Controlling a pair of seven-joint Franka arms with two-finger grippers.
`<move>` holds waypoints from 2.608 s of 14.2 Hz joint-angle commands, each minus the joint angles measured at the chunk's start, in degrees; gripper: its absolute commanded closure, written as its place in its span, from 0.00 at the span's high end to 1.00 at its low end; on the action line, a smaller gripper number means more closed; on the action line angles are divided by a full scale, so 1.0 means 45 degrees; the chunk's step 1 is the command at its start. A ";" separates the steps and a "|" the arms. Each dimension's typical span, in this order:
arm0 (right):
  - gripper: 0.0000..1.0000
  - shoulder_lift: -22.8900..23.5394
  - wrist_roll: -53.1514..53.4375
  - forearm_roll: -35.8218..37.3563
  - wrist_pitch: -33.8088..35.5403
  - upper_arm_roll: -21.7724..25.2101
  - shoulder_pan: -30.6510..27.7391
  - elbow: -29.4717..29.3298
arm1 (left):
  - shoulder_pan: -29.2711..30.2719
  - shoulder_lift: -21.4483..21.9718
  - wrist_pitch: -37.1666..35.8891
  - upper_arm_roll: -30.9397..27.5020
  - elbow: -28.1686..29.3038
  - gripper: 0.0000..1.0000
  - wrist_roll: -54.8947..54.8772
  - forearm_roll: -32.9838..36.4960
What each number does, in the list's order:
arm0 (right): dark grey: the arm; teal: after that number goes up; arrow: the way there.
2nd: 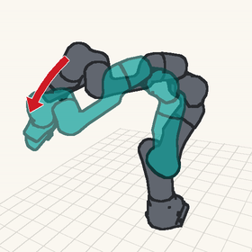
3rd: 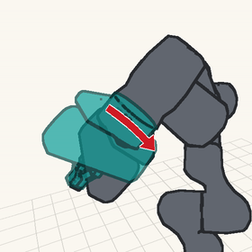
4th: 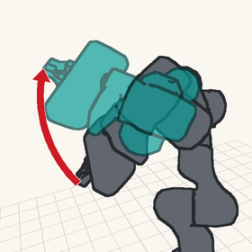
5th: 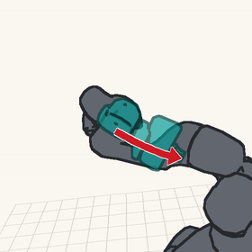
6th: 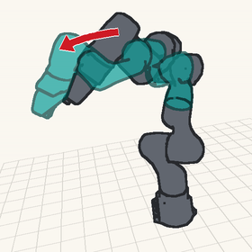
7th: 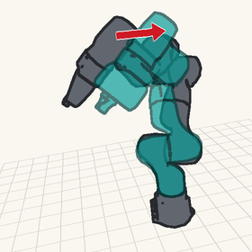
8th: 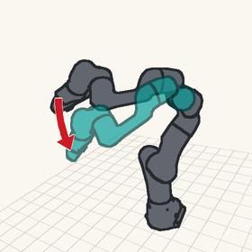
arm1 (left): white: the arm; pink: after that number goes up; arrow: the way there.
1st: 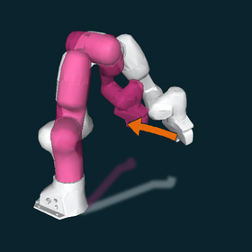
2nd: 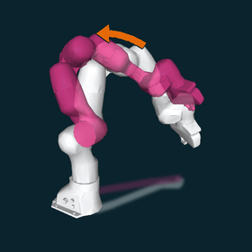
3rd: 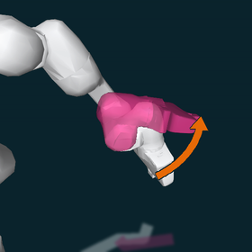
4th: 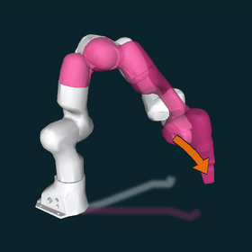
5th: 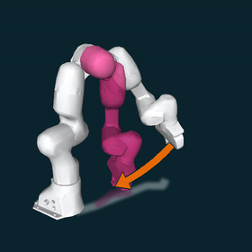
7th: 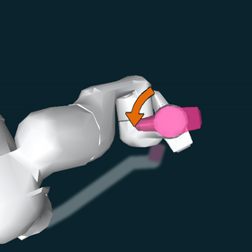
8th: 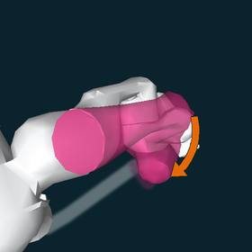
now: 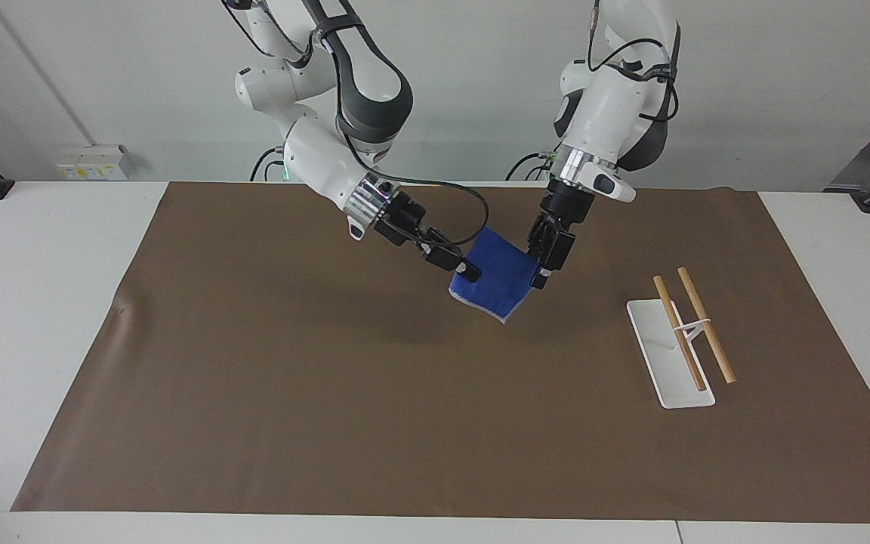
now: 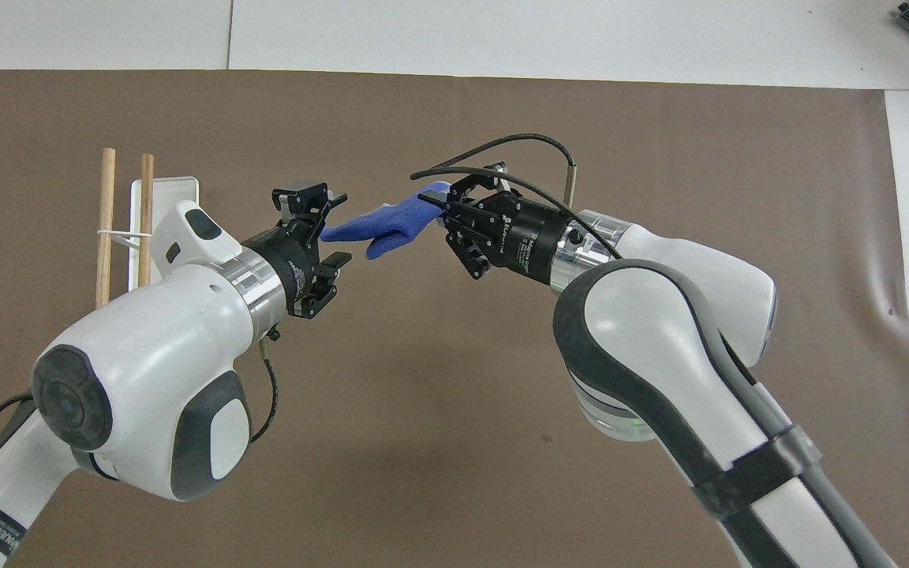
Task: Right arm passes towel to left arm to hang
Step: 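Close the left gripper on the towel held by the right gripper, then pull the towel toward the rack with the left gripper while the right gripper releases, then drape the towel over the wooden sticks while the right gripper withdraws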
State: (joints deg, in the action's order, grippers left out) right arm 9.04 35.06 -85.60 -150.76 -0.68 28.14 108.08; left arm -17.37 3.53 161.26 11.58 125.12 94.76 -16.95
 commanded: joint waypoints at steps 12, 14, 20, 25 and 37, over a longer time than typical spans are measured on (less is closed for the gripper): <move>0.00 0.0081 -0.0017 -0.0293 -0.0228 -0.0122 -0.0042 -0.0112 | 0.0478 -0.0199 -0.0015 0.0044 -0.0147 0.00 -0.2500 -0.0101; 0.92 0.0081 -0.0482 0.0076 -0.0248 -0.0083 -0.0062 -0.0073 | 0.1004 -0.0218 -0.0015 0.0044 -0.0186 0.00 -0.3495 -0.0101; 1.00 0.0100 -0.4350 0.4910 -0.1127 0.0015 -0.0586 0.0903 | 0.2840 -0.0647 0.0122 0.0044 -0.0713 0.00 -0.7068 -0.0101; 1.00 0.0139 -0.4744 1.2193 0.0273 0.0034 -0.2596 0.1002 | 0.4521 -0.0765 0.0141 0.0044 -0.0772 0.00 -0.9104 -0.0082; 1.00 -0.1637 -0.4275 1.9042 0.8515 0.0132 -0.5101 -0.1671 | 0.6317 -0.1565 -0.0755 -0.0053 -0.1746 0.00 -1.0862 -0.0043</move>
State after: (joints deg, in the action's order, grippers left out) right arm 2.49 15.33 -1.28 -116.99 0.46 6.36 103.02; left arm 8.97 -2.81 160.79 11.06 120.03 47.78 -16.94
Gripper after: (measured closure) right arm 0.000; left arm 0.978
